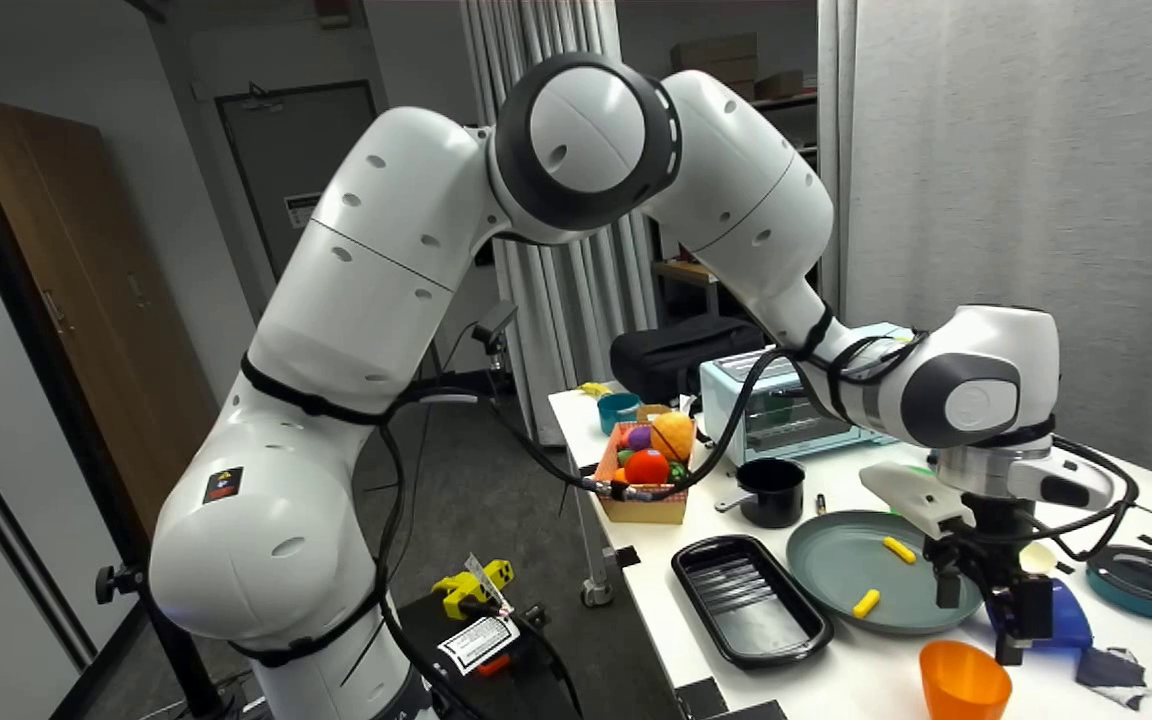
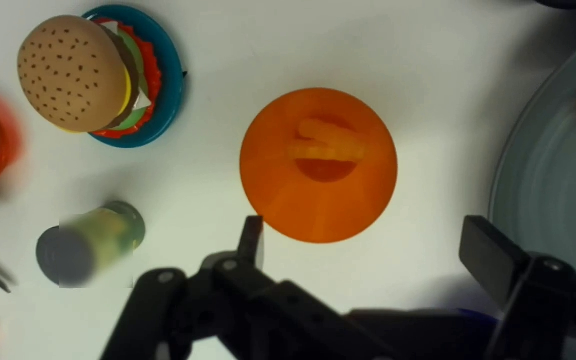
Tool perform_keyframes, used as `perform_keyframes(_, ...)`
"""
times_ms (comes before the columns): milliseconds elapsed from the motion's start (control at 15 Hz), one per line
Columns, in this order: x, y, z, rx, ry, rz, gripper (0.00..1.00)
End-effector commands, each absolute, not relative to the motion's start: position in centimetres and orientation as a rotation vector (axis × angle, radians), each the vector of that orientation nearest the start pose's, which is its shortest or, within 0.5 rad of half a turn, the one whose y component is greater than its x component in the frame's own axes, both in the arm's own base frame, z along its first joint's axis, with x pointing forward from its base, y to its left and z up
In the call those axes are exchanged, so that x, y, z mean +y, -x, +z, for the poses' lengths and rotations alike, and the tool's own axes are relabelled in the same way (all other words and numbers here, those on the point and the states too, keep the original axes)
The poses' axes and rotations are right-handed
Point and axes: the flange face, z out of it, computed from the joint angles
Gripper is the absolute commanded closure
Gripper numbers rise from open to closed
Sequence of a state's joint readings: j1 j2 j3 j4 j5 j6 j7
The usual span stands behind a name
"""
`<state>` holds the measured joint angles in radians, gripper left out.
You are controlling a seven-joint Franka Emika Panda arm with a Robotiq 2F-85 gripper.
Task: Pick up the blue and orange cups from the table and pour their contents on the grey plate.
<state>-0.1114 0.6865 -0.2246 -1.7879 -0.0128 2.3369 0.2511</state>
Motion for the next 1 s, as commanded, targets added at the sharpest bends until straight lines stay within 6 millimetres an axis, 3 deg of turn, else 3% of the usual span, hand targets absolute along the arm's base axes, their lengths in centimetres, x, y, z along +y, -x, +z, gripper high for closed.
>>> perform_keyframes(0,-21.3,-60.1,16.5,0.874,3.166,0.196,0.00)
perform_keyframes(467,-22.7,-58.0,14.0,0.910,3.169,0.283,0.00)
perform_keyframes(533,-24.2,-58.5,14.3,0.901,3.173,0.293,0.00)
perform_keyframes(933,-26.4,-59.1,14.7,0.908,3.168,0.279,0.00)
